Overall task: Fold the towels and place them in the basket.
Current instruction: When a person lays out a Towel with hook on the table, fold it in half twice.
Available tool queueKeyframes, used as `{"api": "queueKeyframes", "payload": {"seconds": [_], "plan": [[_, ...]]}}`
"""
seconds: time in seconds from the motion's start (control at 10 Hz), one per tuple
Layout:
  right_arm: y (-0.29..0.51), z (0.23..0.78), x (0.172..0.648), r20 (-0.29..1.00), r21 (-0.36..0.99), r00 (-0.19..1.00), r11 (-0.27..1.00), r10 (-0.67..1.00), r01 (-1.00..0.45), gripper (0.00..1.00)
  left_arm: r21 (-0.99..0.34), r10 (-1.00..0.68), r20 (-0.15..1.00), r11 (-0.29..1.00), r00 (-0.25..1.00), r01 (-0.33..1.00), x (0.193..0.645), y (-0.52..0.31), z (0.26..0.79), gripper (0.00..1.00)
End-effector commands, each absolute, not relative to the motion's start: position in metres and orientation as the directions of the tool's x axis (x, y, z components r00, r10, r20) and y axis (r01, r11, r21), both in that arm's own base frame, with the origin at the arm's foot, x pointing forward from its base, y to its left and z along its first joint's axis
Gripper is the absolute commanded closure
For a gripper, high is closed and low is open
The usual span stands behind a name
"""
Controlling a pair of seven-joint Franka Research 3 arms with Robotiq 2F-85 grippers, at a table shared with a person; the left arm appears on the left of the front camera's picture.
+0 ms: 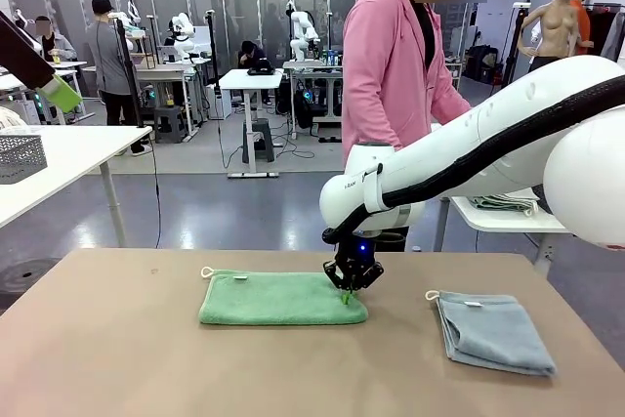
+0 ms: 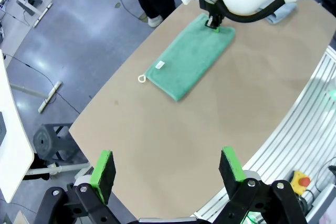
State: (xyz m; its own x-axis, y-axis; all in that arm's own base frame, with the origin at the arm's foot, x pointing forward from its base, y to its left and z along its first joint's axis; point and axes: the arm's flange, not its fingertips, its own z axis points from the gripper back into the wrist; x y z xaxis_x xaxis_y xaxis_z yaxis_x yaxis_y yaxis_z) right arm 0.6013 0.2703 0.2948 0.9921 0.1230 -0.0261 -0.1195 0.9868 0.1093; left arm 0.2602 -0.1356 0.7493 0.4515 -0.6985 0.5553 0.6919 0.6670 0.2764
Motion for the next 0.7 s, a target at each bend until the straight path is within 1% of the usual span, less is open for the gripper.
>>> {"api": "queueKeyframes", "payload": {"seconds": [0.0, 0.3, 0.4, 0.6], "plan": [[0.27, 0.294, 0.601, -0.027, 0.108, 0.992, 0.987, 0.122, -0.118, 1.0, 0.271, -0.695, 0.559, 0.669, 0.452, 0.692, 0.26, -0.136, 0.75, 0.0], [0.27, 0.294, 0.601, -0.027, 0.108, 0.992, 0.987, 0.122, -0.118, 1.0, 0.271, -0.695, 0.559, 0.669, 0.452, 0.692, 0.26, -0.136, 0.75, 0.0], [0.271, 0.295, 0.601, -0.026, 0.109, 0.992, 0.987, 0.124, -0.121, 0.95, 0.271, -0.695, 0.559, 0.669, 0.452, 0.692, 0.26, -0.136, 0.75, 0.0], [0.24, 0.341, 0.583, -0.019, -0.074, 0.998, 0.995, 0.06, -0.062, 0.95, 0.271, -0.695, 0.559, 0.669, 0.452, 0.692, 0.26, -0.136, 0.75, 0.0]]}}
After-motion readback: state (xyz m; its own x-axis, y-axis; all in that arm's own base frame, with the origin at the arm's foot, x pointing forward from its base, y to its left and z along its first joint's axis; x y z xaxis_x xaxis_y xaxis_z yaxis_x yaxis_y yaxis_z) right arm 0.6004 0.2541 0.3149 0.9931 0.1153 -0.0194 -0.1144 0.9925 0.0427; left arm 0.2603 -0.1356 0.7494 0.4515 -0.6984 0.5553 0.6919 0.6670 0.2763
